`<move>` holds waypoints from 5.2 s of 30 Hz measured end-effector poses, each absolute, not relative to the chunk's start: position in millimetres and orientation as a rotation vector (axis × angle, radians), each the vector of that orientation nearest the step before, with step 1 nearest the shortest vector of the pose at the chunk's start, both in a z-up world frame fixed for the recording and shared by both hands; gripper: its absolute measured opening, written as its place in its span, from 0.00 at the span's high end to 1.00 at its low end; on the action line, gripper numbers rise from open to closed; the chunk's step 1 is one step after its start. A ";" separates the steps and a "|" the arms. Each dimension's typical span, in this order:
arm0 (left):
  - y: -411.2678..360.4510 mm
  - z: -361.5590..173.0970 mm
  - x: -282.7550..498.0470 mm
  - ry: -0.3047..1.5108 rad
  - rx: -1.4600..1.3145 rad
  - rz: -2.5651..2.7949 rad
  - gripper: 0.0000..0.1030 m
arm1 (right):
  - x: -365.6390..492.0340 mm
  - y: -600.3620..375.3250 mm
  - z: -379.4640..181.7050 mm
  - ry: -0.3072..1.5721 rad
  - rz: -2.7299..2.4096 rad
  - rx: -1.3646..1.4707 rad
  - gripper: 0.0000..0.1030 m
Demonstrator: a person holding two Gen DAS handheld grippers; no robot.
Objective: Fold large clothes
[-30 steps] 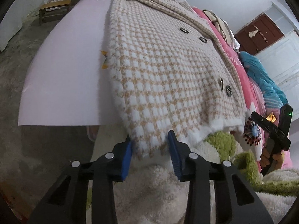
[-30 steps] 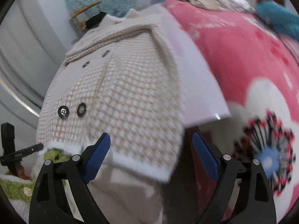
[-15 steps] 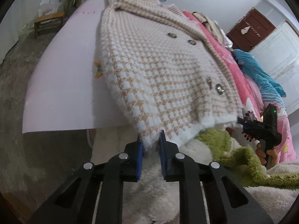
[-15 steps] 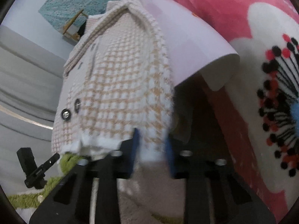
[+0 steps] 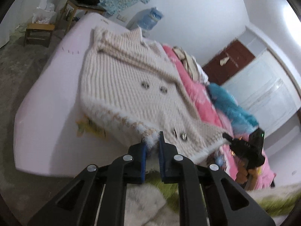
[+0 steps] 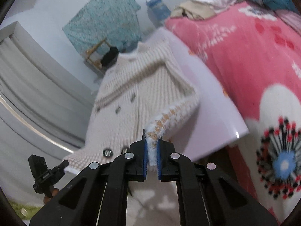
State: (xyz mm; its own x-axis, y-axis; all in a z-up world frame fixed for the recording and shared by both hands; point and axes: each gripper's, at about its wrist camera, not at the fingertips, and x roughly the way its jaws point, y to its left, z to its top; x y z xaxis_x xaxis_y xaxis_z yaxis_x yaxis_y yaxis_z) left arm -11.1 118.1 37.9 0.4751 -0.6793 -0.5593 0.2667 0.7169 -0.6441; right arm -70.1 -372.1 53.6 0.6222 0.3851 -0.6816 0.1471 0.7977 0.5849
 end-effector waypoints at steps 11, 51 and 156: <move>137.1 46.2 110.4 0.881 -0.616 -0.500 0.90 | 38.6 -392.0 67.8 0.812 0.150 0.689 0.94; 137.2 -45.8 102.7 1.115 -0.805 -0.556 0.39 | 31.1 -394.9 -21.7 1.051 -0.023 0.731 0.38; 38.7 -29.2 145.4 1.025 -0.083 -0.359 0.92 | 91.7 -262.9 -27.6 1.141 0.244 0.249 0.94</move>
